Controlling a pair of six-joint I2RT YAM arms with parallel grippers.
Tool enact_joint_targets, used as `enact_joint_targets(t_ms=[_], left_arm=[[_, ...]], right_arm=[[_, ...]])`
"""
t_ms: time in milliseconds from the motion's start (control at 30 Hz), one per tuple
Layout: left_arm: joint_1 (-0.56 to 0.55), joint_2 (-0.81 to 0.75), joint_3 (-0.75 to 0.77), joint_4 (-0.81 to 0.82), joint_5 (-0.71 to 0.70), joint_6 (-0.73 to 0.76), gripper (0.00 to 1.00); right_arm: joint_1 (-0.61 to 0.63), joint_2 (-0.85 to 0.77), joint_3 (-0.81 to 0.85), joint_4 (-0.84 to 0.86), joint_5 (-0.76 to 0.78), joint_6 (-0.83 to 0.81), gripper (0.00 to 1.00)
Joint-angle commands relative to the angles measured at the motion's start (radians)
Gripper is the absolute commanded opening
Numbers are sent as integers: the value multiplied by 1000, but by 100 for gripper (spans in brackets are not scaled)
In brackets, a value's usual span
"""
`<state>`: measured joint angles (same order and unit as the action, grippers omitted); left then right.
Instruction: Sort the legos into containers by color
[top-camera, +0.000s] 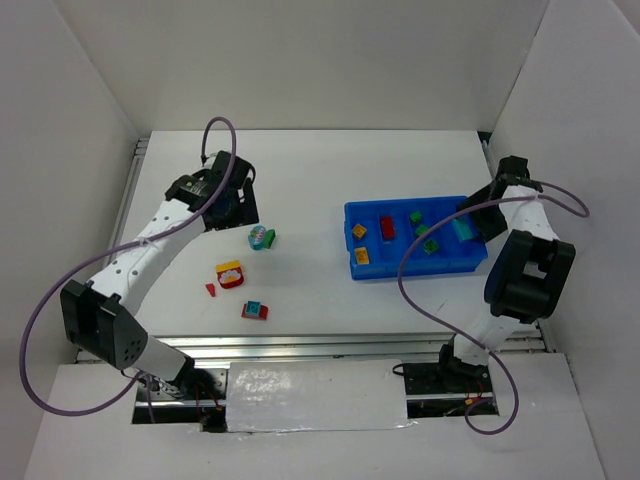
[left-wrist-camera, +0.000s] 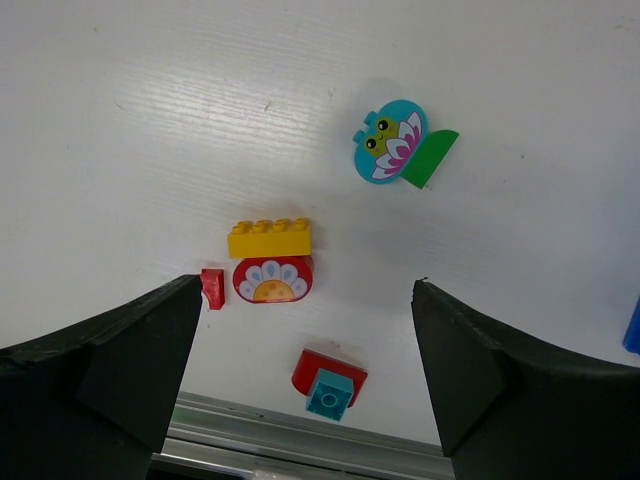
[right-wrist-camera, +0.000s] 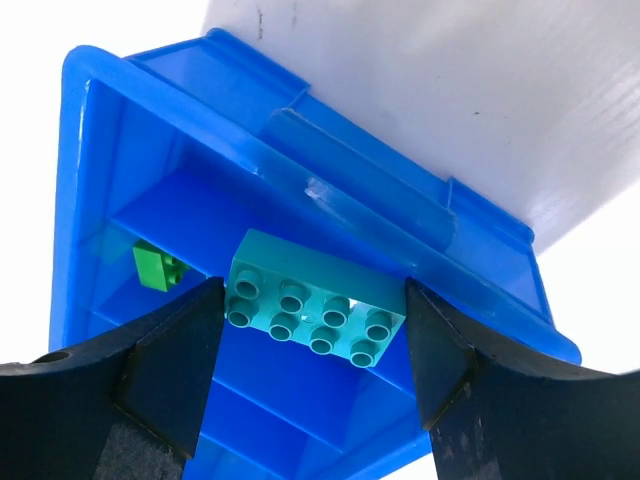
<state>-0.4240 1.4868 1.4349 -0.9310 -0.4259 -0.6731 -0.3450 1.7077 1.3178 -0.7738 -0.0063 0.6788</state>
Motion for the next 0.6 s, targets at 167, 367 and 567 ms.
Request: enact_joint_targets(t_ms=[167, 367, 567], left_arm=[[1, -88, -14, 30, -25, 43, 100], [11, -85, 22, 38, 4, 56, 99], [24, -30, 36, 141, 142, 125, 99]], right_arm=[[4, -57, 101, 2, -55, -16, 100], [69, -82, 172, -58, -8, -45, 100], [246, -151, 136, -19, -55, -77, 100]])
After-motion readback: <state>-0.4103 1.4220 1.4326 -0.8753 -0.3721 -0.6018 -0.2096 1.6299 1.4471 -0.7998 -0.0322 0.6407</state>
